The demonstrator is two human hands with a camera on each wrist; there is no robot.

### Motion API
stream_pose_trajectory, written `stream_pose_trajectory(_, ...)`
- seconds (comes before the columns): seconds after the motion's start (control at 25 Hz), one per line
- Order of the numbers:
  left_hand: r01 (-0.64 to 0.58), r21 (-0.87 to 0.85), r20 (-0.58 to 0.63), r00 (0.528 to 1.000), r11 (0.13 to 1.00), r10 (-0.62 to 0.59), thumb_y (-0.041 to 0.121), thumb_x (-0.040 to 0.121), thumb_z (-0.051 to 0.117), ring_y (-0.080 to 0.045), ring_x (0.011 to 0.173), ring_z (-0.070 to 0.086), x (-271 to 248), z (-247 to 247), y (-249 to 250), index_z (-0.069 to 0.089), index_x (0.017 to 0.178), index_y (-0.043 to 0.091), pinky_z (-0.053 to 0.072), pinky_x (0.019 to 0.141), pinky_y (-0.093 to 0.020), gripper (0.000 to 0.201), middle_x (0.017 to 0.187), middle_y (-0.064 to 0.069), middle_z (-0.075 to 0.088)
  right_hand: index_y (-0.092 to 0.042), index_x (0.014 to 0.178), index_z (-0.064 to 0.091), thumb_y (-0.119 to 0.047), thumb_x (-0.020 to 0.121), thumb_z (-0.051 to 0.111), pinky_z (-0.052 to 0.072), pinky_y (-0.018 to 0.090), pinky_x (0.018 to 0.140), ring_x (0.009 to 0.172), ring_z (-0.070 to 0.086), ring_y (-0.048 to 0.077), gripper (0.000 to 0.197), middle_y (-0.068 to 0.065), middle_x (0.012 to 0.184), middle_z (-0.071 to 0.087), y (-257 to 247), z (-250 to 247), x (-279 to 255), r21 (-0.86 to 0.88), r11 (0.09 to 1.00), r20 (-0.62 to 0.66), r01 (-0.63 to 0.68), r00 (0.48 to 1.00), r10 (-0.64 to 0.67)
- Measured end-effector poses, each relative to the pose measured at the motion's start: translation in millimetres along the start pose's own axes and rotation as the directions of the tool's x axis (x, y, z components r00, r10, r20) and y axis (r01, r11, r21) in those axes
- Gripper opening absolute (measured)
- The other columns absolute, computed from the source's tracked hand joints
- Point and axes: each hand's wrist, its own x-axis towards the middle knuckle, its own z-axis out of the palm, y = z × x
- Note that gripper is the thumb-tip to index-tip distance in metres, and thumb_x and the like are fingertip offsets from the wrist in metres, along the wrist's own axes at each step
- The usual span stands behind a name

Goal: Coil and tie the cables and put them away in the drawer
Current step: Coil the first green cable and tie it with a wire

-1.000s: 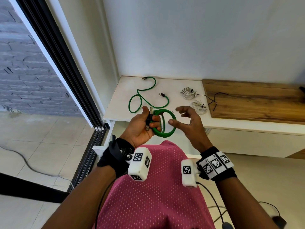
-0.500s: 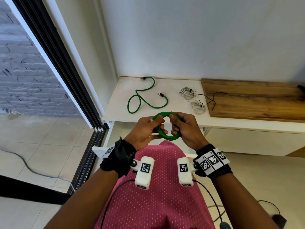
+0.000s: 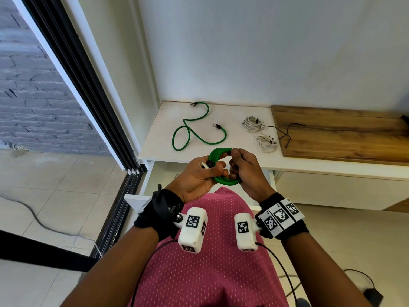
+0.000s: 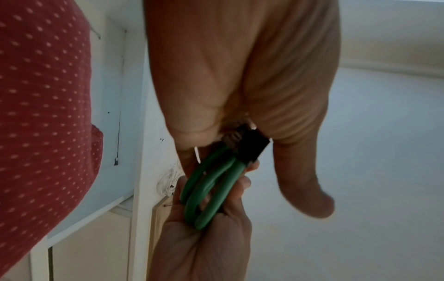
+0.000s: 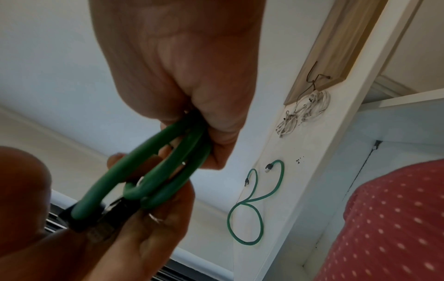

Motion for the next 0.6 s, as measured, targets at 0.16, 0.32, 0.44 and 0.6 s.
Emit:
stream_pose_trajectory(0.16, -0.013, 0.093, 0.076, 0.997, 0.996, 0.006, 0.003, 0.056, 0.086, -0.014, 0.077, 0.062, -2.0, -0.9, 3.4, 0.051, 0.127, 0.002, 0.052, 0.079, -0.024, 0.08, 0.077, 0.002, 0.056, -0.001, 0.111, 0.059, -0.024, 0.104, 0.036, 0.037, 0.018, 0.047, 0.05, 0.037, 0.005, 0.034, -0.004, 0.058, 0.038, -2.9, 1.4, -0.9, 0.139, 0.986, 0.023, -0.092, 0.996, 0.09)
stream_pose_trajectory(0.32, -0.061, 0.163, 0.052, 0.997, 0.985, 0.053, 0.008, 0.067, 0.07, -0.011, 0.077, 0.066, -3.9, 3.3, 1.0, 0.05, 0.123, 0.004, 0.053, 0.078, -0.022, 0.06, 0.076, 0.005, 0.064, 0.0, 0.113, 0.06, -0.027, 0.104, 0.035, 0.036, 0.02, 0.052, 0.05, 0.035, 0.008, 0.038, -0.001, 0.059, 0.038, -3.1, 1.8, -1.3, 0.189, 0.968, 0.041, -0.163, 0.987, 0.158)
stream_pose_trajectory(0.44, -0.073, 0.156, -0.072, 0.994, 0.985, 0.085, 0.026, 0.073, 0.065, -0.013, 0.073, 0.065, -3.3, 4.1, -4.4, 0.055, 0.111, 0.005, 0.054, 0.078, -0.025, 0.045, 0.072, 0.0, 0.065, 0.0, 0.115, 0.057, -0.029, 0.104, 0.033, 0.038, 0.023, 0.055, 0.054, 0.038, 0.011, 0.039, 0.002, 0.061, 0.039, -3.2, -1.3, -1.7, 0.162, 0.972, 0.096, -0.169, 0.983, 0.155)
stream_pose_trajectory(0.6, -0.051, 0.186, -0.221, 0.971, 0.981, 0.092, 0.028, 0.098, 0.042, -0.016, 0.067, 0.058, -1.3, 0.6, -4.2, 0.054, 0.099, 0.004, 0.055, 0.079, -0.031, 0.028, 0.068, -0.004, 0.055, -0.008, 0.121, 0.053, -0.031, 0.105, 0.031, 0.045, 0.028, 0.066, 0.068, 0.051, 0.013, 0.035, 0.004, 0.074, 0.053, -4.9, -5.3, -4.6, -0.069, 0.994, 0.164, -0.079, 0.982, 0.09)
